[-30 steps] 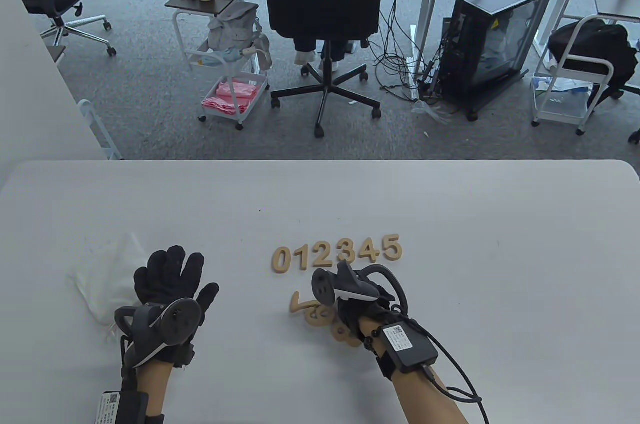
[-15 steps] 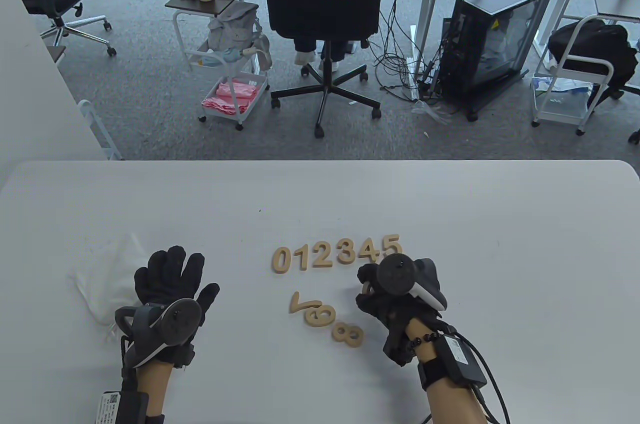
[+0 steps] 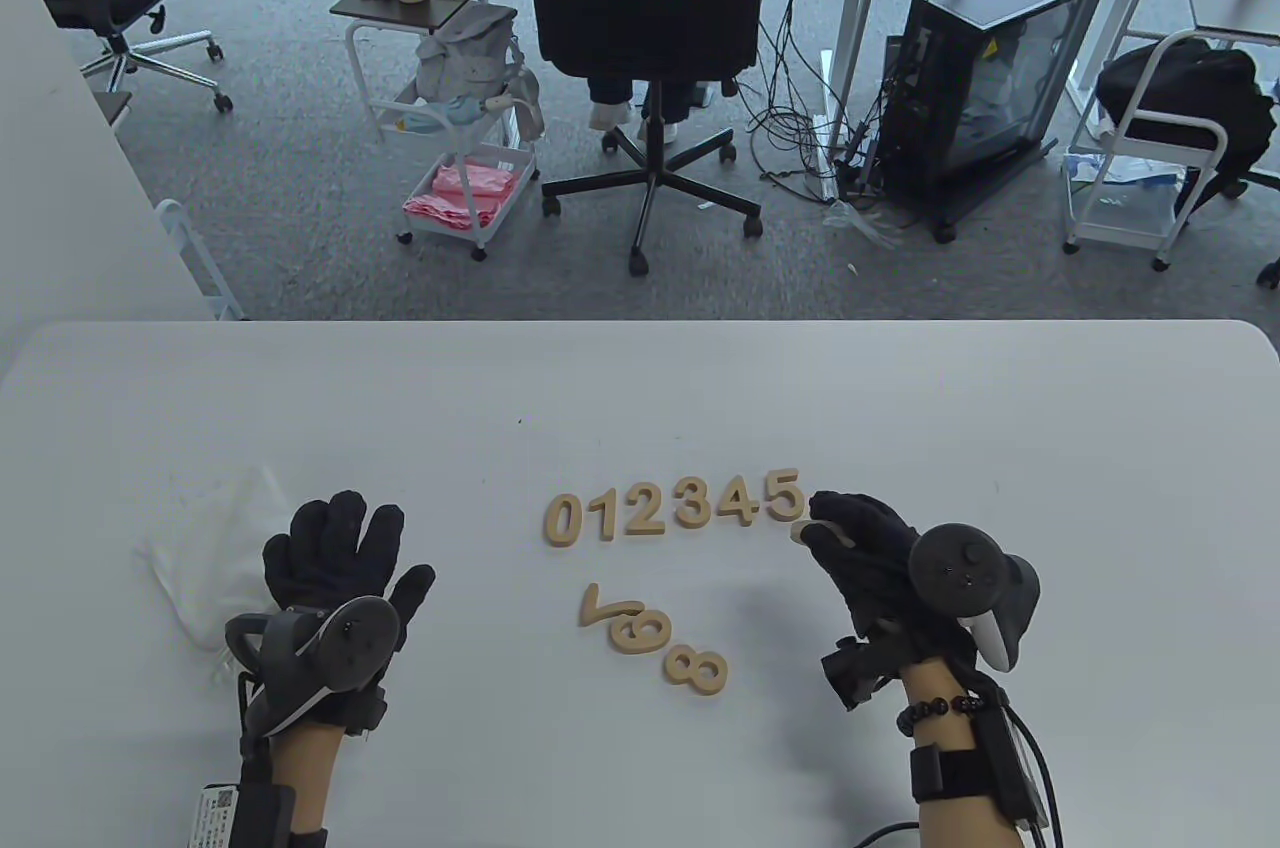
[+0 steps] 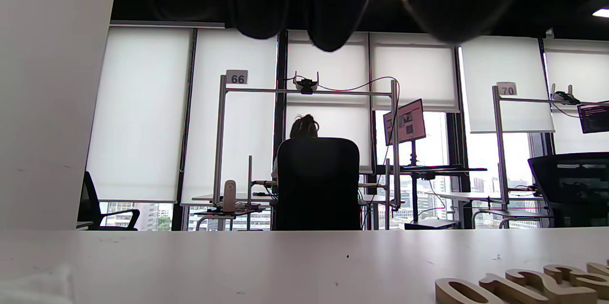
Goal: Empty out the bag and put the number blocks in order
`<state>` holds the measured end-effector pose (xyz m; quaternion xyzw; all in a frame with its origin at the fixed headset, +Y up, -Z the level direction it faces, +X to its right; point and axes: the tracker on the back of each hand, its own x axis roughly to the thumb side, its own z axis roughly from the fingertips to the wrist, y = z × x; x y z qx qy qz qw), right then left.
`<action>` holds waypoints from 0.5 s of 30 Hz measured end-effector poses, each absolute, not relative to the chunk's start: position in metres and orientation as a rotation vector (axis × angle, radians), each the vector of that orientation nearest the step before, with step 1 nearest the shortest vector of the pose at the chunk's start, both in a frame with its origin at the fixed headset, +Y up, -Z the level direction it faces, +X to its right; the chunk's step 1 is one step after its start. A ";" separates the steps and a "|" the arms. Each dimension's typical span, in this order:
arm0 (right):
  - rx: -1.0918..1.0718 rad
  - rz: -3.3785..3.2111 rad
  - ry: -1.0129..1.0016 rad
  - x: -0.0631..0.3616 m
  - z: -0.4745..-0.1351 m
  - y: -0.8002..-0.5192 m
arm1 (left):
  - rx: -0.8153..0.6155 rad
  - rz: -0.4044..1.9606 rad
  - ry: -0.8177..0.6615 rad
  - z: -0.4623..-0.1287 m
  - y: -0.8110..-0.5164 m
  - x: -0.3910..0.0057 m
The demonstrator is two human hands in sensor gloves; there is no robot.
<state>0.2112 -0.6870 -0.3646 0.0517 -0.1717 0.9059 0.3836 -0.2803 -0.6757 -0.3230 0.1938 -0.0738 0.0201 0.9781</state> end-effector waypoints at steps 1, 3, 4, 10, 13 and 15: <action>0.118 2.309 -0.461 0.212 -0.363 -0.687 | 0.390 0.042 -0.148 -0.323 -0.676 -0.280; 0.103 2.309 -0.517 0.215 -0.362 -0.685 | 0.389 0.042 -0.146 -0.323 -0.676 -0.281; 0.094 2.311 -0.530 0.216 -0.361 -0.685 | 0.387 0.043 -0.145 -0.323 -0.676 -0.281; 0.044 2.349 -0.547 0.218 -0.368 -0.689 | 0.381 0.036 -0.151 -0.323 -0.676 -0.279; 0.009 2.408 -0.541 0.218 -0.377 -0.694 | 0.383 0.036 -0.154 -0.323 -0.675 -0.279; -0.010 2.450 -0.533 0.218 -0.383 -0.698 | 0.386 0.036 -0.155 -0.324 -0.675 -0.279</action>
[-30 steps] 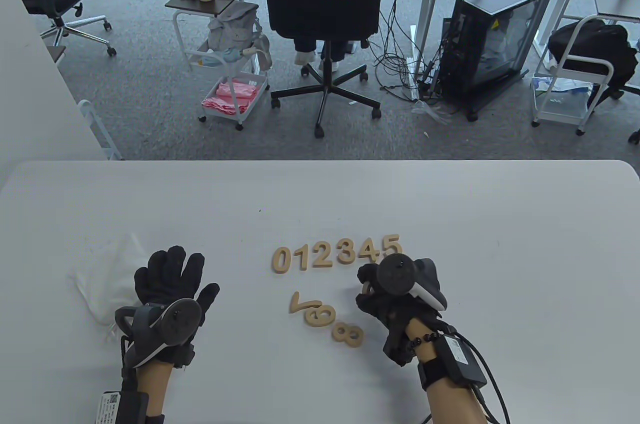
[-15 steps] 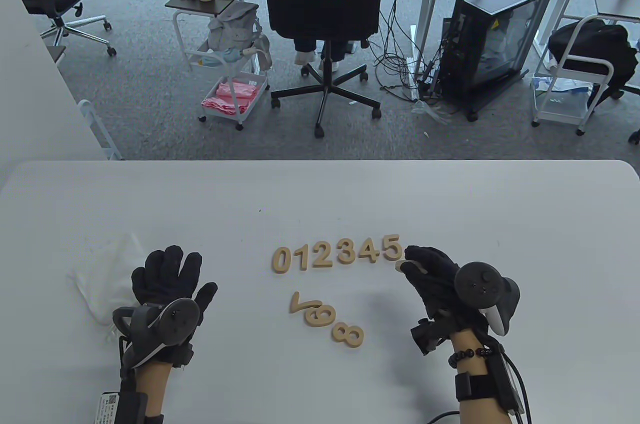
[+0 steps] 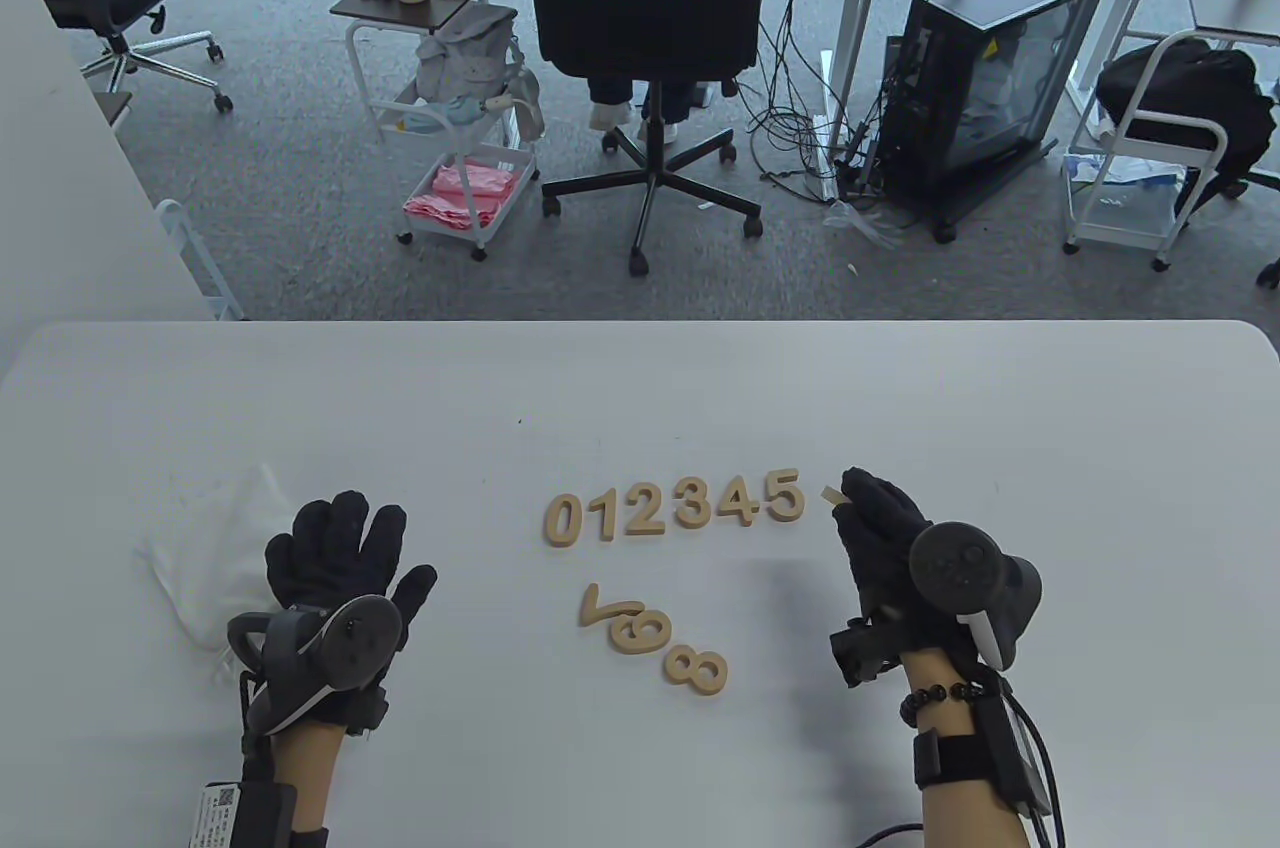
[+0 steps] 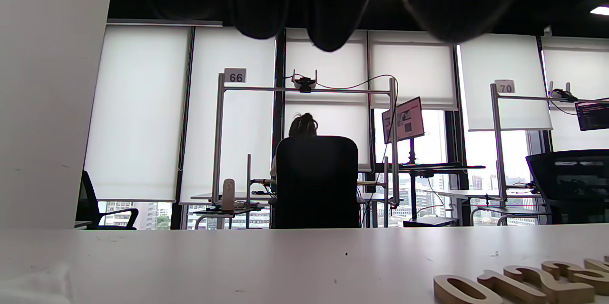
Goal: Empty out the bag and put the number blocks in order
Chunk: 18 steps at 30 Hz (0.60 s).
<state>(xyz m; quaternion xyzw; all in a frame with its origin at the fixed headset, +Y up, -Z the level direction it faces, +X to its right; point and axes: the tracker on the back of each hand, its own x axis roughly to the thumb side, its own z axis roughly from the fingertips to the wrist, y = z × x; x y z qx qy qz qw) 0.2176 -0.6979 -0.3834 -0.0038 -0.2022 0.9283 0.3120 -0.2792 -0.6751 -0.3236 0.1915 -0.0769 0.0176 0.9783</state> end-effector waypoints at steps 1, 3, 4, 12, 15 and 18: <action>-0.023 2.484 -0.536 0.218 -0.388 -0.700 | 0.389 0.037 -0.155 -0.323 -0.675 -0.279; -0.038 2.539 -0.528 0.220 -0.397 -0.703 | 0.392 0.040 -0.154 -0.323 -0.674 -0.280; -0.037 2.555 -0.520 0.221 -0.401 -0.703 | 0.392 0.041 -0.153 -0.323 -0.674 -0.280; -0.122 2.750 -0.466 0.228 -0.444 -0.707 | 0.389 0.038 -0.146 -0.323 -0.674 -0.279; -0.114 2.808 -0.437 0.222 -0.456 -0.710 | 0.382 0.037 -0.141 -0.323 -0.675 -0.280; -0.106 2.869 -0.367 0.213 -0.468 -0.717 | 0.379 0.037 -0.140 -0.324 -0.675 -0.280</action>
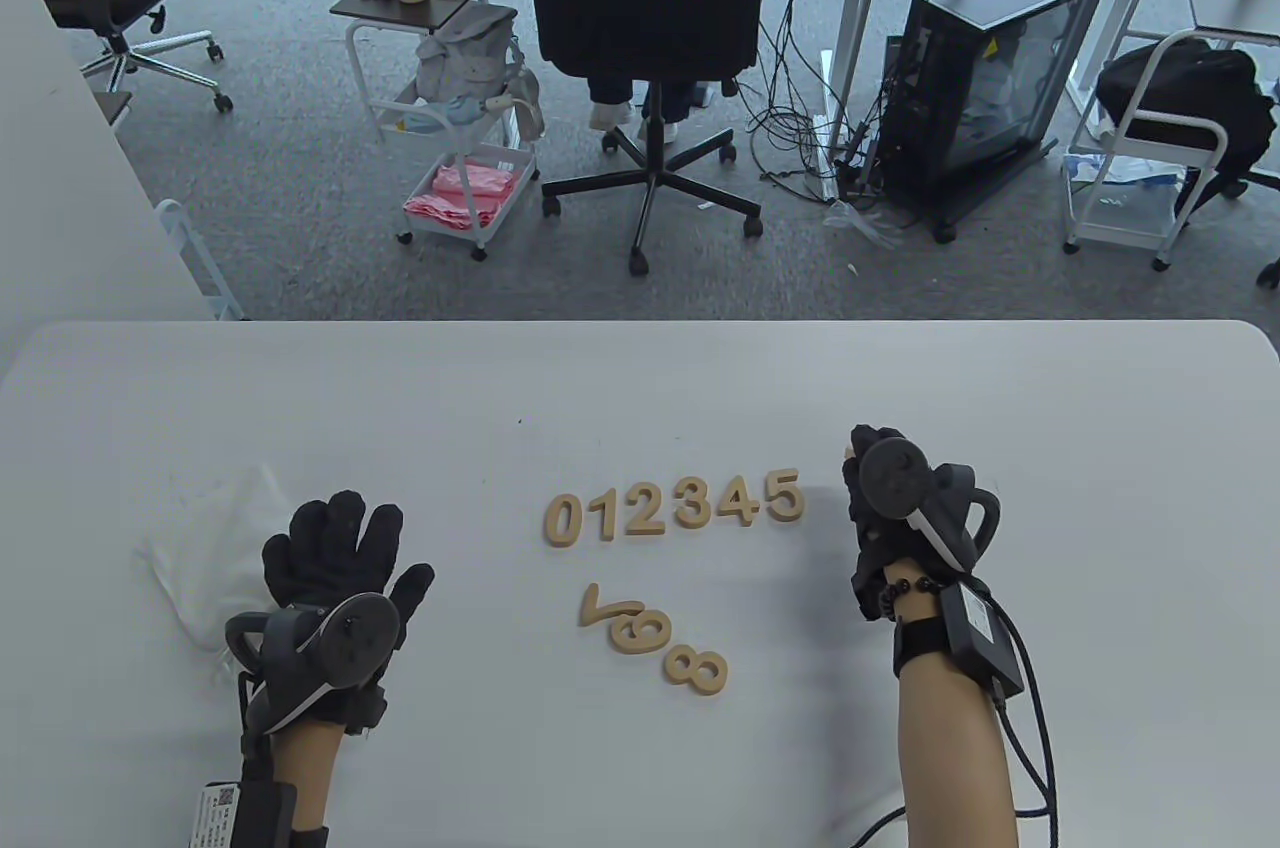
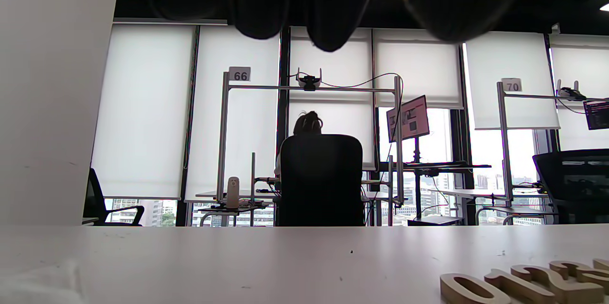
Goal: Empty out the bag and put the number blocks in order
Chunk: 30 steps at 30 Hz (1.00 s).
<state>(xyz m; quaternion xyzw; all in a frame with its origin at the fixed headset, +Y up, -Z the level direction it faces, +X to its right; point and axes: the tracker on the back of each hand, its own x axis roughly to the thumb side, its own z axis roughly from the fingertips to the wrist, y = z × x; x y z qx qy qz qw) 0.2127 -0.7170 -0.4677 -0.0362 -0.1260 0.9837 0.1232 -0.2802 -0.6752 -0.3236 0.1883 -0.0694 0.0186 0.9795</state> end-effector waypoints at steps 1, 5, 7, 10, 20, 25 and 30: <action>-0.104 2.887 -0.347 0.208 -0.472 -0.721 | 0.380 0.036 -0.140 -0.324 -0.675 -0.280; -0.102 2.970 -0.289 0.192 -0.484 -0.738 | 0.382 0.036 -0.140 -0.324 -0.675 -0.280; -0.118 3.001 -0.258 0.187 -0.488 -0.745 | 0.384 0.037 -0.138 -0.323 -0.675 -0.281; -0.127 3.047 -0.203 0.180 -0.493 -0.754 | 0.387 0.046 -0.134 -0.323 -0.674 -0.282; -0.135 3.118 0.024 0.175 -0.492 -0.770 | 0.397 0.046 -0.134 -0.322 -0.673 -0.283; -0.121 3.132 0.088 0.174 -0.495 -0.773 | 0.398 0.046 -0.133 -0.322 -0.674 -0.284; -0.120 3.117 0.141 0.173 -0.495 -0.773 | 0.401 0.050 -0.130 -0.321 -0.673 -0.284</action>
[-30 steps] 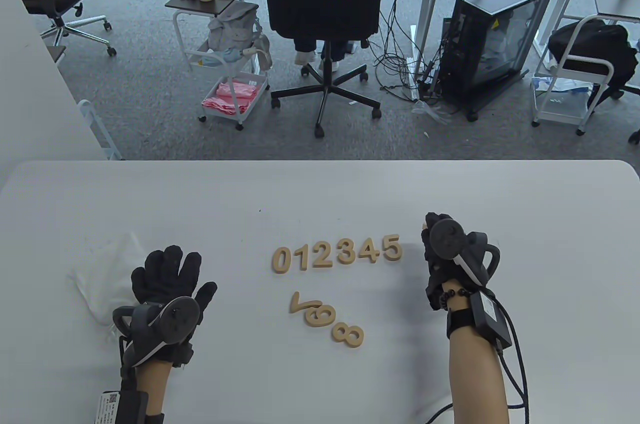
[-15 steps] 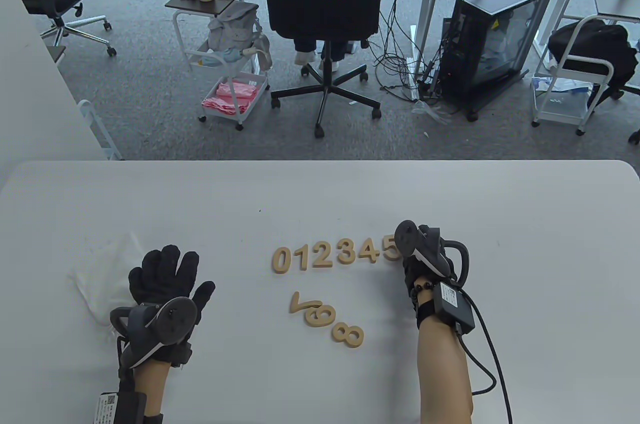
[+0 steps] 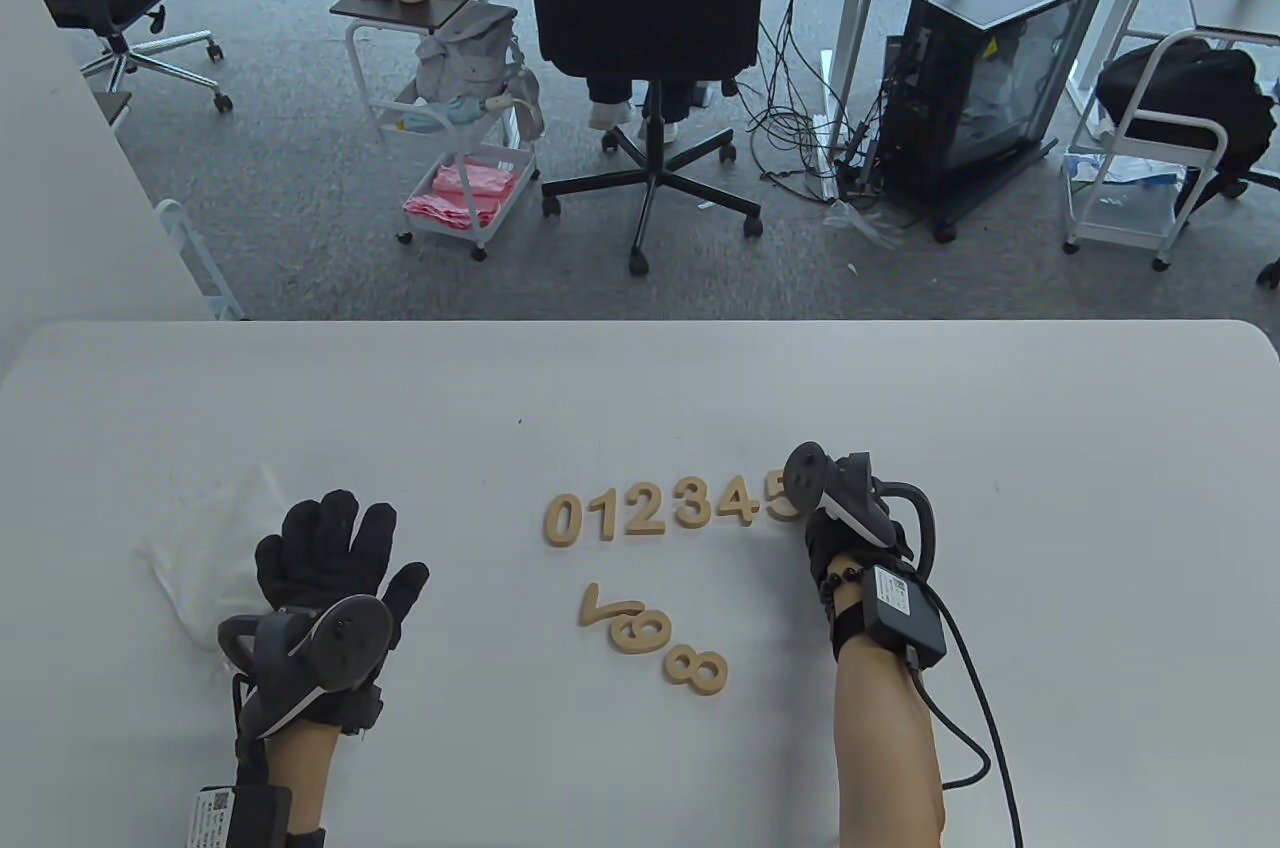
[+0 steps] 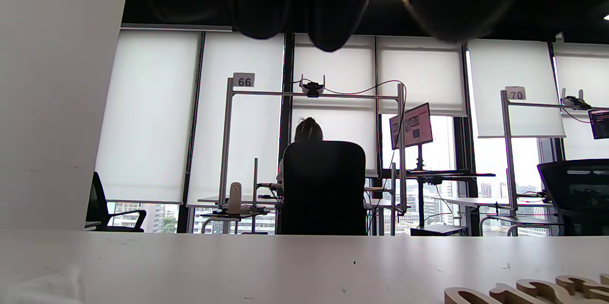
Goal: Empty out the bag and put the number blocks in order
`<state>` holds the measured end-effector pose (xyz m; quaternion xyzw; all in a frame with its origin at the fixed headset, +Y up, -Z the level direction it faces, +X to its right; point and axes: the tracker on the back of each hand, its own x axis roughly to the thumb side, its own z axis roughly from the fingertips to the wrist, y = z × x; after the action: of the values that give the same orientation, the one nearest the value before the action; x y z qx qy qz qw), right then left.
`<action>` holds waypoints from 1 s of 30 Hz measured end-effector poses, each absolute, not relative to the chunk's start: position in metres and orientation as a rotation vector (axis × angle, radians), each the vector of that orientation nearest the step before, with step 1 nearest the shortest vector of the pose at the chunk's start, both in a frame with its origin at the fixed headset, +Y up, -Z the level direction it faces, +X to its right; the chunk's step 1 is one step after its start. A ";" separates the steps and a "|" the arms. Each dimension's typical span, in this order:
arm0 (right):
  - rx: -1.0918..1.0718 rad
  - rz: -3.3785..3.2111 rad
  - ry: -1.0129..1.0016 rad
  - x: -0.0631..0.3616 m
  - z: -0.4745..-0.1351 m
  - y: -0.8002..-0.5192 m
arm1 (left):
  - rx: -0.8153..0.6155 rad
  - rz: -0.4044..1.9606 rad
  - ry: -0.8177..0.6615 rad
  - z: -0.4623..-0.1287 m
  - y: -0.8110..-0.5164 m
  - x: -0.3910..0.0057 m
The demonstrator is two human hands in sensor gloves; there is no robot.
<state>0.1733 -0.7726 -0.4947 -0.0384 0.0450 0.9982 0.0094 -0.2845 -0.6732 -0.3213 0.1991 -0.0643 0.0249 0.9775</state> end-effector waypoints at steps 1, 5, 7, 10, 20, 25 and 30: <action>-0.120 3.112 0.148 0.174 -0.495 -0.773 | 0.401 0.050 -0.130 -0.321 -0.673 -0.284; -0.114 3.089 0.137 0.175 -0.494 -0.770 | 0.397 0.046 -0.133 -0.321 -0.673 -0.284; -0.116 3.080 0.123 0.176 -0.493 -0.767 | 0.397 0.048 -0.132 -0.321 -0.673 -0.284; -0.077 3.061 0.065 0.173 -0.490 -0.756 | 0.398 0.051 -0.132 -0.321 -0.673 -0.284; 0.310 2.970 -0.096 0.115 -0.455 -0.698 | 0.408 0.052 -0.139 -0.321 -0.673 -0.284; 0.518 2.933 -0.034 0.068 -0.428 -0.684 | 0.413 0.051 -0.141 -0.320 -0.672 -0.284; 0.715 2.931 0.104 0.010 -0.401 -0.697 | 0.411 0.056 -0.139 -0.320 -0.673 -0.285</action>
<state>0.0105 -0.6968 -0.4011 0.2365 0.0343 0.9691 0.0613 -0.2846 -0.6729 -0.3200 0.2038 -0.0687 0.0276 0.9762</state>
